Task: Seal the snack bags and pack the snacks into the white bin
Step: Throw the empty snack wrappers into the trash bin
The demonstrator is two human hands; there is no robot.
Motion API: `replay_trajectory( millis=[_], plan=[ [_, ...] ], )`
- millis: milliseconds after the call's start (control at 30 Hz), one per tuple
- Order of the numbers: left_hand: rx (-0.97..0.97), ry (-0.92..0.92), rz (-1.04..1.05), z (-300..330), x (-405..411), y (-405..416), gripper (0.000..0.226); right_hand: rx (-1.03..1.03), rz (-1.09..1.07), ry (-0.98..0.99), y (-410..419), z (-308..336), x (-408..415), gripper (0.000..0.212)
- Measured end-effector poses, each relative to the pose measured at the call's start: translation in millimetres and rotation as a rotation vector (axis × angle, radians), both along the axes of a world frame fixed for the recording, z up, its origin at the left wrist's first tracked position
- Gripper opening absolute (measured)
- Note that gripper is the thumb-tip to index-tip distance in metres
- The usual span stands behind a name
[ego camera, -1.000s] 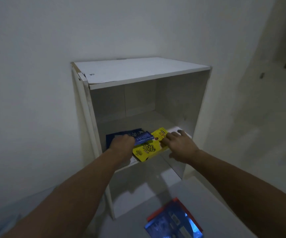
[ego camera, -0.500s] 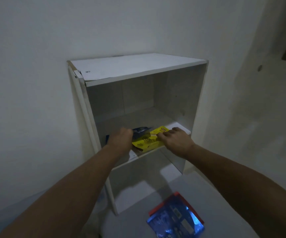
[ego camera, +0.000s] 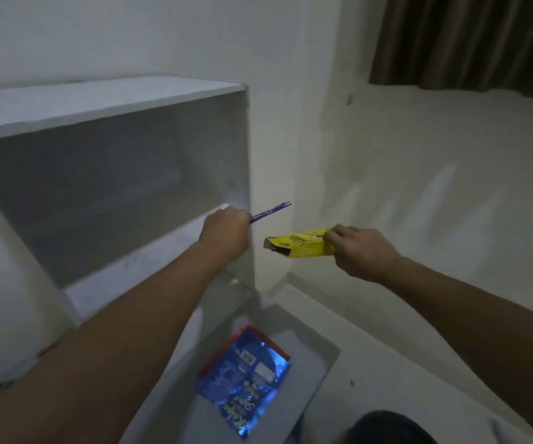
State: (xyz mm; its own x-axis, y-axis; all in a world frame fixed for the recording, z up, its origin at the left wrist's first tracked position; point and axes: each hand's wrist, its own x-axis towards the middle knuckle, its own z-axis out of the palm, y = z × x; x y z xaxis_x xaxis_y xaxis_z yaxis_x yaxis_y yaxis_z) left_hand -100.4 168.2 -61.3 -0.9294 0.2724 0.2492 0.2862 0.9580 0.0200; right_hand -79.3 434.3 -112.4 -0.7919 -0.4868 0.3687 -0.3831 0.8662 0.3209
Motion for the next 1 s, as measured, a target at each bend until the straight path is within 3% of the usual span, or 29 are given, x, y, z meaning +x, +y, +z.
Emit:
replay_trajectory(
  millis=[200,467,800,1000],
  plan=[
    [0.003,-0.072,-0.182,-33,16,130,0.014,-0.113,-0.307,-0.243,124,-36,68,0.03],
    [0.198,-0.438,-0.229,-145,42,271,0.012,-0.461,-0.635,-0.532,237,-120,144,0.042],
    [0.309,-0.814,-0.124,-347,119,336,0.027,-0.718,-0.95,-0.839,258,-288,205,0.049],
    [0.345,-0.918,-0.107,-446,149,343,0.034,-0.757,-1.078,-0.955,247,-389,227,0.045]
  ],
)
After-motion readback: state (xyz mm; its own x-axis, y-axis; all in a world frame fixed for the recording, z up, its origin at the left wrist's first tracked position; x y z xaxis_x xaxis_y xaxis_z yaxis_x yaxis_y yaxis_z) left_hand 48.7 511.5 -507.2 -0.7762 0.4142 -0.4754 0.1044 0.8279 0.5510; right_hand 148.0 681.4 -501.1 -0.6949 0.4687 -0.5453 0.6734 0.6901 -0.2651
